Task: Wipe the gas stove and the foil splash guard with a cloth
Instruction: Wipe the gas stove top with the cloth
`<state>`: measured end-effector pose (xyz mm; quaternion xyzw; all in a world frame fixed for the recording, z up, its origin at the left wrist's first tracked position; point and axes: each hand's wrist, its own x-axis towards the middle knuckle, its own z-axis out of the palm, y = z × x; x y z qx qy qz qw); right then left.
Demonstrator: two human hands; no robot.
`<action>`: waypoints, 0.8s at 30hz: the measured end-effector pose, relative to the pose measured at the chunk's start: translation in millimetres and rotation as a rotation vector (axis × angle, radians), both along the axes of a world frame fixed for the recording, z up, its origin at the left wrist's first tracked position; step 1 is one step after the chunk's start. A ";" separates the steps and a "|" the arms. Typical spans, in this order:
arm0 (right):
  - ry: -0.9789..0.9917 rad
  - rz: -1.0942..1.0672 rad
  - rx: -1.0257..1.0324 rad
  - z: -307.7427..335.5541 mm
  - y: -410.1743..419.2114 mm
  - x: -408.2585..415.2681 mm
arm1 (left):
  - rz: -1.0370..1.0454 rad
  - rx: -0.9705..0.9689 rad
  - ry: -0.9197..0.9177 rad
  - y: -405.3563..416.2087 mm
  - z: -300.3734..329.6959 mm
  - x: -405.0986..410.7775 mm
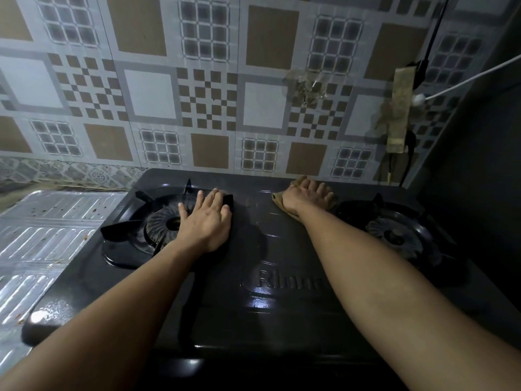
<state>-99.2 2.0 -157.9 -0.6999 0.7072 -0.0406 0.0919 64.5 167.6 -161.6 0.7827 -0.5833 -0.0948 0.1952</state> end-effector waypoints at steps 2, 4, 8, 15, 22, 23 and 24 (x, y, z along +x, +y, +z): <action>-0.020 -0.045 0.022 -2.8 6.7 -0.5 | 0.005 0.014 -0.009 1.3 -2.3 -2.4; -0.033 -0.051 0.027 -6.8 14.4 -6.1 | 0.010 0.027 -0.013 1.9 -3.8 -4.9; -0.055 0.003 0.010 -3.1 38.2 -18.5 | 0.030 0.009 -0.014 -1.8 0.5 -4.7; -0.019 0.269 -0.096 -5.4 131.4 -50.3 | 0.021 0.000 0.008 -3.2 -0.8 -1.9; -0.041 0.449 -0.173 -17.3 231.5 -83.7 | 0.053 -0.004 -0.025 2.9 6.3 -9.3; -0.086 0.484 -0.212 -18.6 243.8 -87.3 | 0.070 -0.015 -0.046 4.8 8.6 -10.7; -0.161 0.527 -0.255 -20.5 256.7 -91.5 | 0.084 -0.026 -0.063 7.6 11.0 -12.3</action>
